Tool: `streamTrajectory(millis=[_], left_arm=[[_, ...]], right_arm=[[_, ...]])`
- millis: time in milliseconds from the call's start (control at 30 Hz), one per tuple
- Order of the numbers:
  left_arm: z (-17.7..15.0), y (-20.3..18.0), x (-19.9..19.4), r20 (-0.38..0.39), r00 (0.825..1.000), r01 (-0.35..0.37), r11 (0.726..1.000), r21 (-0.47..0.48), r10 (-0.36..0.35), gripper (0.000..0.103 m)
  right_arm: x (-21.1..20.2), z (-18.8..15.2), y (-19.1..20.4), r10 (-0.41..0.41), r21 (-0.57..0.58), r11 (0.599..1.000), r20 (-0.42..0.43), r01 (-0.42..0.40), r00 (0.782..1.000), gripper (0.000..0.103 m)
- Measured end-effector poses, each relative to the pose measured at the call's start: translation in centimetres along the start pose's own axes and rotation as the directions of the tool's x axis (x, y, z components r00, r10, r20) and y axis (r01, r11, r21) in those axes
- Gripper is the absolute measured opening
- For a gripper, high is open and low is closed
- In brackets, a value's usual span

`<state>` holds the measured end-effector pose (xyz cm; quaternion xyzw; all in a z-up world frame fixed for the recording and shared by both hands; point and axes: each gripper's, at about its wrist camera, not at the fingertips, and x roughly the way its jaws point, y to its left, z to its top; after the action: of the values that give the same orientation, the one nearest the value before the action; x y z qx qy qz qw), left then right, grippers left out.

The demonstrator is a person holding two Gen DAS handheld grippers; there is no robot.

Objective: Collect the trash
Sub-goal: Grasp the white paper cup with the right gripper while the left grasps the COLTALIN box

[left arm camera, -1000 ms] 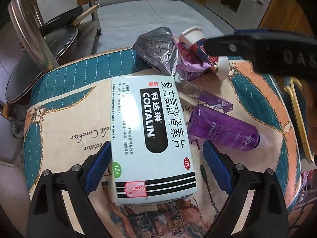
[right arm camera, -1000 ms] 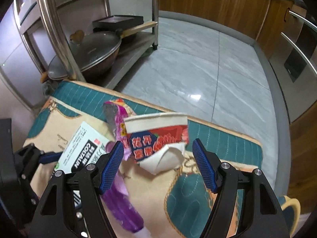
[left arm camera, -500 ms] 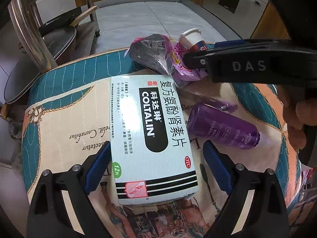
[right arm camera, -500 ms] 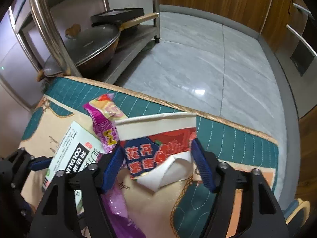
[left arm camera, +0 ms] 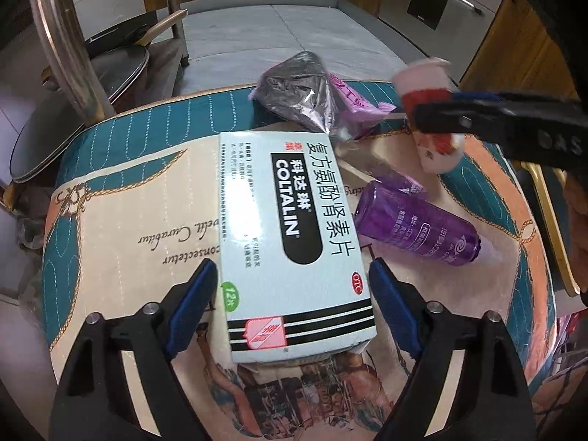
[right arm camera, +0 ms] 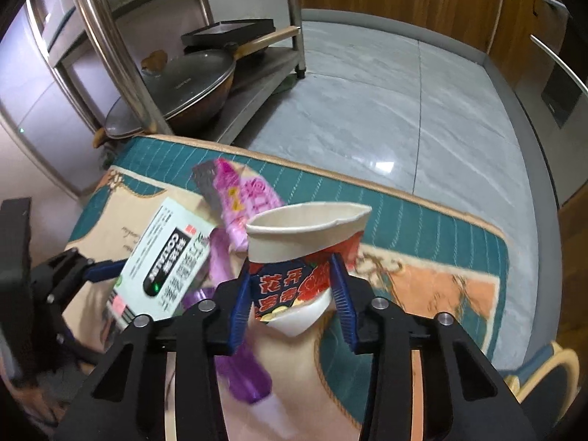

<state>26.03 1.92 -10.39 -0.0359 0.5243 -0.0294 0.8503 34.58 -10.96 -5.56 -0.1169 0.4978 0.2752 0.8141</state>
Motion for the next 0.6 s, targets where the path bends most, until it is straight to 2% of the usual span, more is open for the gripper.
streamTrajectory(millis=[33, 100, 133, 600], left_arm=[[0.0, 0.2, -0.1, 0.002, 1.000, 0.005, 1.000, -0.011, -0.005, 0.078], [-0.1, 0.5, -0.3, 0.002, 1.000, 0.012, 0.999, -0.033, -0.012, 0.074], [-0.1, 0.7, -0.4, 0.001, 1.000, 0.021, 0.999, -0.043, -0.020, 0.074], [-2.2, 0.2, -2.0, -0.027, 0.999, 0.019, 0.999, -0.040, -0.021, 0.071]], right_arm=[[-0.2, -0.2, -0.2, 0.002, 0.006, 1.000, 0.001, -0.002, 1.000, 0.037], [-0.9, -0.7, -0.8, 0.008, 0.026, 1.000, 0.002, -0.008, 1.000, 0.020], [-1.2, -1.1, -1.2, 0.007, 0.037, 0.999, -0.004, -0.007, 1.000, 0.017], [-5.4, -5.3, -3.3, -0.018, 0.070, 0.997, 0.026, 0.017, 0.999, 0.011]])
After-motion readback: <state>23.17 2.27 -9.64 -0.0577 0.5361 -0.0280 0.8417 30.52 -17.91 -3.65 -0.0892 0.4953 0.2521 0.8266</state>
